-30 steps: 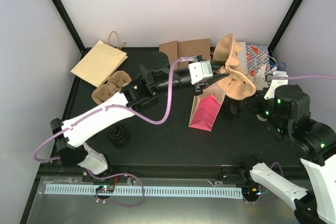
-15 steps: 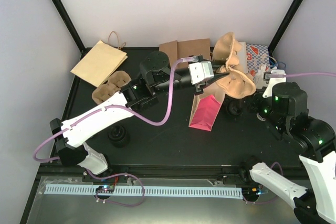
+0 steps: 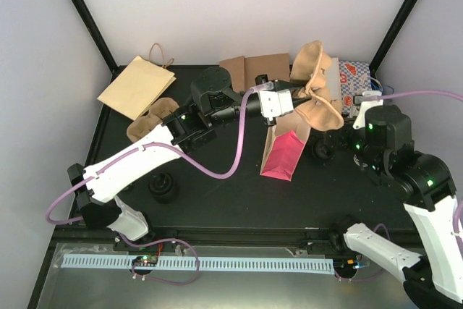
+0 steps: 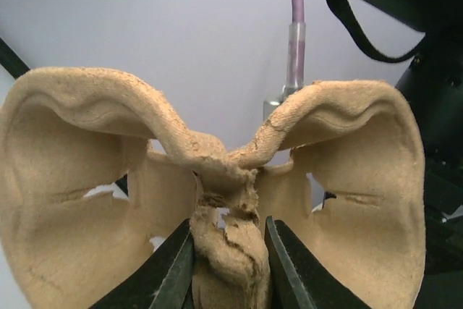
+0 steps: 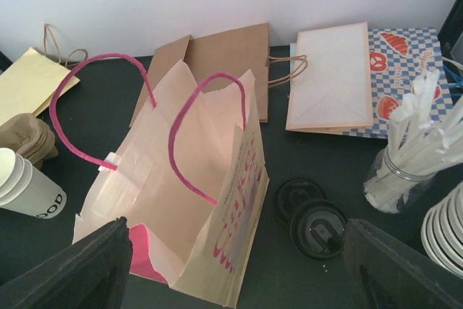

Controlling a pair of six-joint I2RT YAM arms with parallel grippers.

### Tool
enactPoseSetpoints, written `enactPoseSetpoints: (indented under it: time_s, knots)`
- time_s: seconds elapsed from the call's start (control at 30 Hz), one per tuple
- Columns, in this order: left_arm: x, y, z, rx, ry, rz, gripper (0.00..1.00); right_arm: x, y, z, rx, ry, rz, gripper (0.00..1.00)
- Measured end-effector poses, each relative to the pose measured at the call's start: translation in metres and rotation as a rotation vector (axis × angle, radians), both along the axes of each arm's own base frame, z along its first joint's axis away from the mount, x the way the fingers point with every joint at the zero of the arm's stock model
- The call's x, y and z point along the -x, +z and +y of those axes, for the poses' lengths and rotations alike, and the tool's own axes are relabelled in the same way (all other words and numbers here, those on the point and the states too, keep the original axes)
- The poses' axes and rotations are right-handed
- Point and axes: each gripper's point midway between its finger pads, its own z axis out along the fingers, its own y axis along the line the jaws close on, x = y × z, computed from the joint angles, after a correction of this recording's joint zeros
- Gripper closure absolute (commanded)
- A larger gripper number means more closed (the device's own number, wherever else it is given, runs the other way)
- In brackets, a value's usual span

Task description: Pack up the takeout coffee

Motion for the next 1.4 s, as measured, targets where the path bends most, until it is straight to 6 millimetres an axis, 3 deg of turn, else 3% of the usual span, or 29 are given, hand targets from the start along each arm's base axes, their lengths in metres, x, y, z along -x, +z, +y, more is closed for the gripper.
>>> enactPoseSetpoints:
  time_s: [0.37,0.57,0.77,1.0,1.23,1.4]
  knots:
    - [-0.047,-0.022,0.024,-0.054,0.058,-0.052,0.74,-0.039,-0.010,0.029,-0.023,0.033,0.051,0.26]
    - [-0.057,-0.041,0.031,-0.097,0.058,-0.046,0.74,-0.063,-0.014,0.032,-0.075,0.016,0.072,0.34]
    - [-0.056,-0.050,0.031,-0.132,0.053,-0.057,0.73,-0.083,-0.025,0.027,-0.142,-0.006,0.091,0.50]
    - [-0.057,-0.068,0.029,-0.211,0.048,-0.047,0.74,-0.084,-0.039,0.026,-0.155,-0.003,0.111,0.74]
    - [-0.064,-0.083,0.013,-0.285,0.049,-0.062,0.75,-0.079,-0.038,0.021,-0.155,-0.008,0.093,0.84]
    - [-0.072,-0.101,-0.009,-0.364,0.081,-0.093,0.76,-0.076,-0.037,0.019,-0.151,-0.011,0.083,0.84]
